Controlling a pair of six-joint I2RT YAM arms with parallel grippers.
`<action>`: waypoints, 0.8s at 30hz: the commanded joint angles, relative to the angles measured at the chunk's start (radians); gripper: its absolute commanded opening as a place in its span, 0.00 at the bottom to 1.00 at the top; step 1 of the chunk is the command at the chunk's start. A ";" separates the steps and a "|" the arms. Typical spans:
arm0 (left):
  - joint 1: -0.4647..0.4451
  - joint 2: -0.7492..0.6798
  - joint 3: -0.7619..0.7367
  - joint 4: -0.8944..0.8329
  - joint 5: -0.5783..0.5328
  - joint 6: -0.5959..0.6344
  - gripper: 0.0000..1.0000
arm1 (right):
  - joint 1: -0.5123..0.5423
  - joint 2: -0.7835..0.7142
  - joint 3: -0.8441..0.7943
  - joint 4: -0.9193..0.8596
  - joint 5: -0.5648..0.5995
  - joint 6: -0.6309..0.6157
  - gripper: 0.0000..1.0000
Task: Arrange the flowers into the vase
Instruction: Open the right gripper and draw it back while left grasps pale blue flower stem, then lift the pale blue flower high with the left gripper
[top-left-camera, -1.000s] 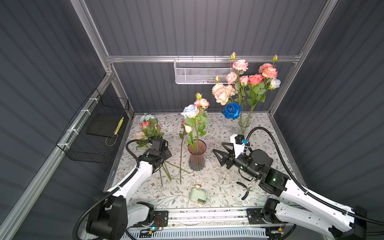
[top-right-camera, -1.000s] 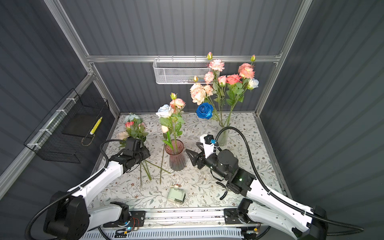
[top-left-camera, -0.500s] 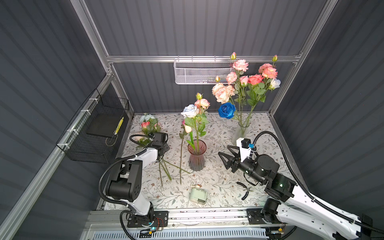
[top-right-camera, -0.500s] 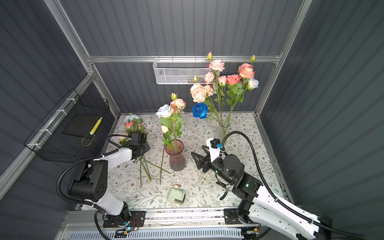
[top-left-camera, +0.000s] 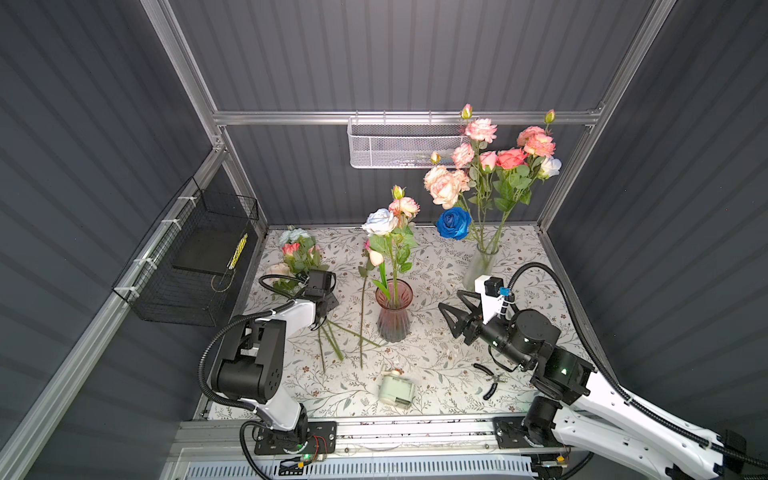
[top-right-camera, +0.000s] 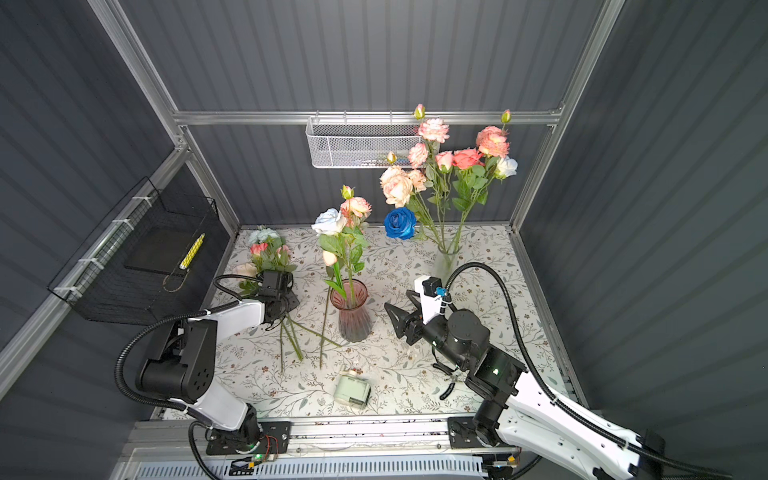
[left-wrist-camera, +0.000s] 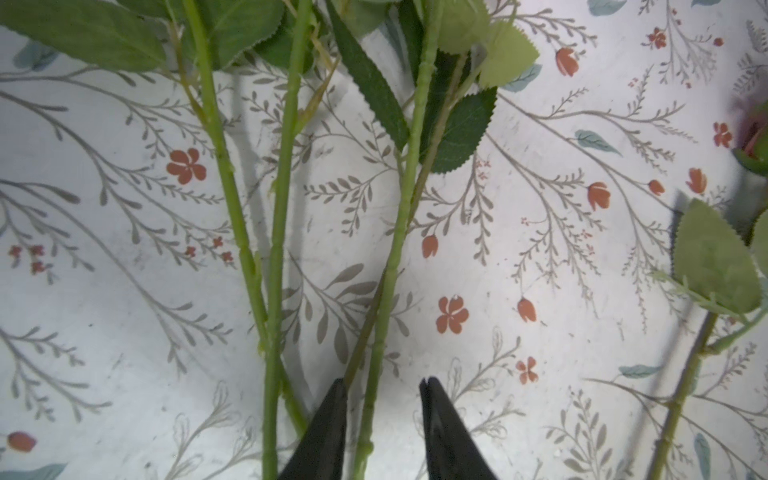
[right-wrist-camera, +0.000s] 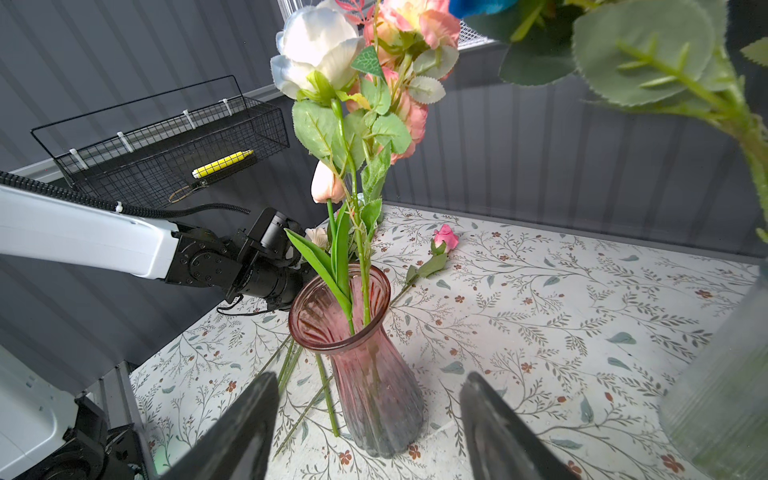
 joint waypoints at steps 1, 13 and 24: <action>0.000 0.018 -0.017 0.002 -0.030 -0.004 0.33 | 0.005 -0.009 0.000 0.003 0.014 -0.001 0.71; -0.001 0.044 0.013 0.034 -0.021 0.026 0.00 | 0.005 -0.024 0.004 -0.011 0.016 0.004 0.71; -0.002 -0.309 -0.066 -0.011 -0.084 0.043 0.00 | 0.005 -0.020 0.007 -0.005 0.013 0.006 0.71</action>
